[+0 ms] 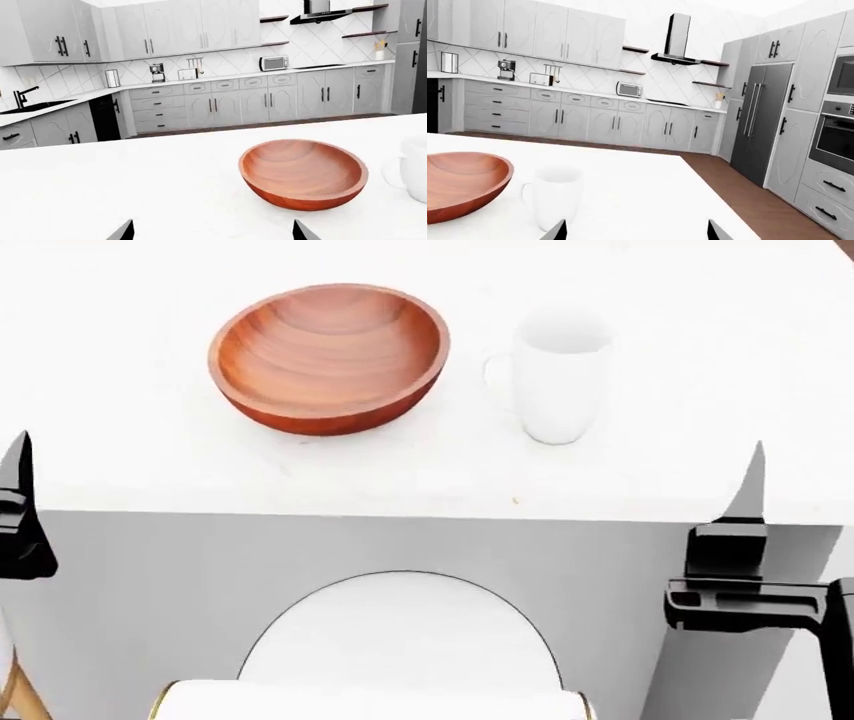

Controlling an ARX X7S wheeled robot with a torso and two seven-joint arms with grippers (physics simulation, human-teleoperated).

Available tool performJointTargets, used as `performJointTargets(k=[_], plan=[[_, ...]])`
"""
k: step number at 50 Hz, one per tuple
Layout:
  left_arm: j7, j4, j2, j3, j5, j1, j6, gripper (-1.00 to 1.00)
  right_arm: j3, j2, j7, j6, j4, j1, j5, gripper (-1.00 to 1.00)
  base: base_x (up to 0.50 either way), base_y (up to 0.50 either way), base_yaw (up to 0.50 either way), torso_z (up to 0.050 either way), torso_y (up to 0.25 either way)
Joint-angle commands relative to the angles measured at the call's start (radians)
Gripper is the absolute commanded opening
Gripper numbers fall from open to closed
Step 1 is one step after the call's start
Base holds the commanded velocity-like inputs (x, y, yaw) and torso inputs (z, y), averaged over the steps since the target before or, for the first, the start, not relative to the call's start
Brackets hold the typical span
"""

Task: Place the cup inside the bowl on the dining table and move the bowl to any counter.

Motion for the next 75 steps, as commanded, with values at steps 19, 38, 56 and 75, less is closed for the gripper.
performJointTargets(k=[19,38,56,75], plan=[[0.003,0.029,-0.006,0.004,-0.019,0.01,-0.009,1.0,0.071,0.048,-0.024,0.112,-0.067,0.021,0.05,1.0,0.38,0.2,0.0,0.0,0.001],[0.005,0.023,-0.016,0.007,-0.028,0.025,-0.001,1.0,0.093,0.072,0.009,0.118,-0.075,0.006,0.112,1.0,0.35,0.17,0.0,0.0,0.001],[-0.004,0.009,-0.017,0.022,-0.029,0.034,0.011,1.0,0.164,0.12,0.104,0.129,-0.08,-0.009,0.287,1.0,0.19,0.07,0.0,0.0,0.001],[-0.012,-0.008,-0.017,0.042,-0.025,0.063,0.045,1.0,0.265,0.237,0.411,0.043,-0.045,-0.288,0.829,1.0,0.0,0.0,0.0,0.0,0.0]])
